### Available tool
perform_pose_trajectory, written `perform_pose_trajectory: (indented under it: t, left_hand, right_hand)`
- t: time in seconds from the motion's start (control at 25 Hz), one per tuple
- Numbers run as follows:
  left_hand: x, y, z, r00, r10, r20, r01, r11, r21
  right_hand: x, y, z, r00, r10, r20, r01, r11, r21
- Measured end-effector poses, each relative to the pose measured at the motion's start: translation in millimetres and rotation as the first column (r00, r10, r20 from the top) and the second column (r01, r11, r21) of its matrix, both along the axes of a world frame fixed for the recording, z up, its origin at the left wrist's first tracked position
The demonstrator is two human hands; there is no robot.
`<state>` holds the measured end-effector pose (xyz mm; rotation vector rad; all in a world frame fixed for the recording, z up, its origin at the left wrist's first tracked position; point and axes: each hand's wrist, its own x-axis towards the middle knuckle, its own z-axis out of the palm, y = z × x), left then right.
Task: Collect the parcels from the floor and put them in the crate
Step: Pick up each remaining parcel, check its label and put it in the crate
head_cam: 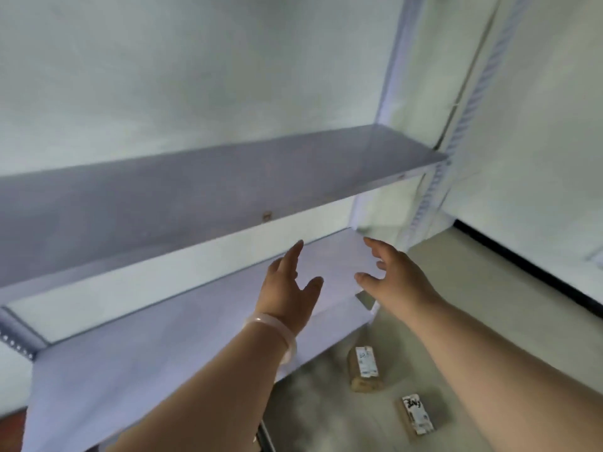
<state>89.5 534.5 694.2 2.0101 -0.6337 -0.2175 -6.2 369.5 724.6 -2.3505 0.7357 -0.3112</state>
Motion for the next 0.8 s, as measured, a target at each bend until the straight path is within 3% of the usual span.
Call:
perform_pose_trajectory:
  t: [0.2,0.44,0.64,0.8]
  left_hand:
    - [-55,-38,105,0.979,-0.191,0.065,0.193,0.981,-0.032]
    - [-124,-97,201,0.903,-0.396,0.166,0.415,0.903,-0.106]
    - [-173,-134,240,0.860,-0.485,0.160,0.506,0.850,-0.148]
    - [-189,-170,238,0.853,-0.491,0.178,0.513,0.852,-0.108]
  right_hand:
    - [-93,-3,106,0.976,-0.190,0.109,0.187,0.982,0.037]
    - [-184,-15,199,0.930,-0.313,0.195,0.328,0.943,-0.051]
    - [-236,-44,242,0.875,-0.375,0.305,0.405,0.913,-0.040]
    - [-260,-84,235,0.862,-0.400,0.311,0.427,0.904,-0.022]
